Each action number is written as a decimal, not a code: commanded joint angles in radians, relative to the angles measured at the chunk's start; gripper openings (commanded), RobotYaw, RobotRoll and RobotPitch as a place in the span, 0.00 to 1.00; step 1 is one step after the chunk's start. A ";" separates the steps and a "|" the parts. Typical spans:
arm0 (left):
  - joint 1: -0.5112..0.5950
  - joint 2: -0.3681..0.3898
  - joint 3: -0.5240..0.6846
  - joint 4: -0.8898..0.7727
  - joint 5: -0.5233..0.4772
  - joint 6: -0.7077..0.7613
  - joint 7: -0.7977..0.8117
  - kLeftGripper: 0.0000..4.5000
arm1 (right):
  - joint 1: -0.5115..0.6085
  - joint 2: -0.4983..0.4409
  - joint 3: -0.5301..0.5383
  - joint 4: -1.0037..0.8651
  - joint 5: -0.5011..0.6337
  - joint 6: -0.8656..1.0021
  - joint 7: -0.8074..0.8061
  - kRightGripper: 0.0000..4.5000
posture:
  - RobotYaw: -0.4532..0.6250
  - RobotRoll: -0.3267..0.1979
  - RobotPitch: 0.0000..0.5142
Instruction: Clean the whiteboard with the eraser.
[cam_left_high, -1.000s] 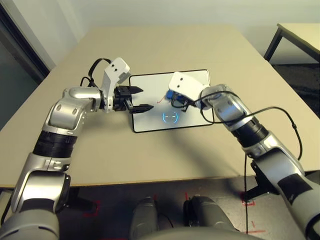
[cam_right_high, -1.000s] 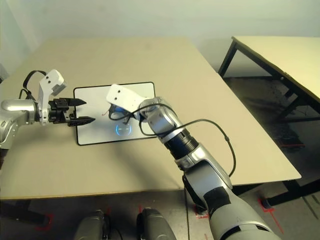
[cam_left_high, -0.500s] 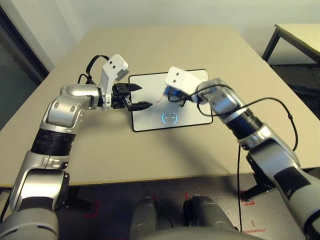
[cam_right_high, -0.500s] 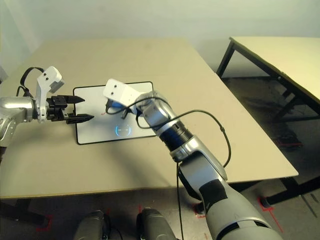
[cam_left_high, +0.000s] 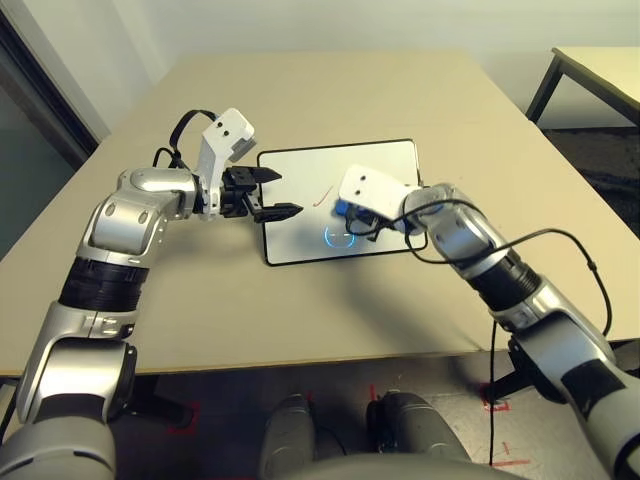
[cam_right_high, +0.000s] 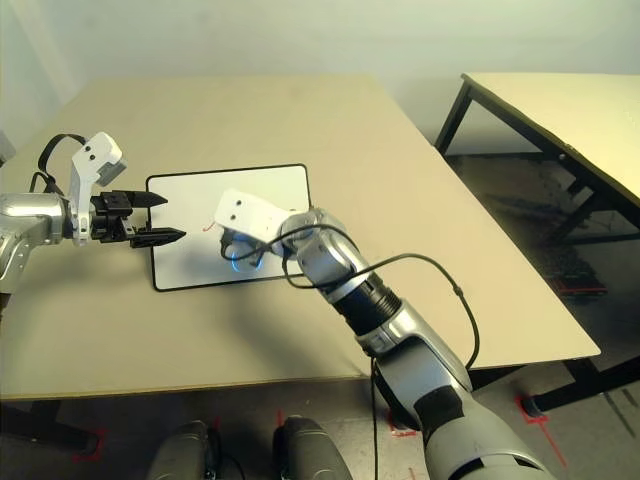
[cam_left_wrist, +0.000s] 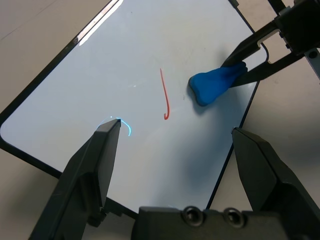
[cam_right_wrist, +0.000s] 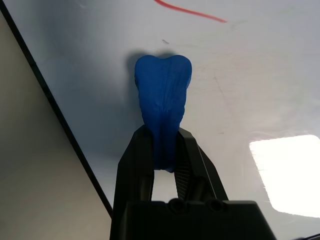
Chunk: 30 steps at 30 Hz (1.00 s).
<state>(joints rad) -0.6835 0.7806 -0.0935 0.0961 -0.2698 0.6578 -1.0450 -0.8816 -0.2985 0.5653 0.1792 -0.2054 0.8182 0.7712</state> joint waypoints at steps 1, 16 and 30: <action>-0.002 0.004 -0.005 0.002 0.006 0.002 -0.006 1.00 | -0.094 0.026 -0.063 0.178 -0.010 -0.068 -0.066 0.13 | 0.40 0.62 0.03; 0.016 0.068 -0.001 -0.009 0.008 0.015 -0.031 1.00 | -0.013 0.035 0.019 0.017 -0.026 -0.030 0.021 0.13 | 0.42 0.62 0.04; 0.034 0.084 -0.007 -0.036 0.003 0.036 -0.035 1.00 | -0.246 0.110 -0.085 0.413 -0.025 -0.215 -0.096 0.13 | 0.43 0.62 0.03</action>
<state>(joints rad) -0.6614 0.8542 -0.0943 0.0743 -0.2707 0.6824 -1.0736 -1.1051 -0.1970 0.5131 0.5260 -0.2261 0.6354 0.7044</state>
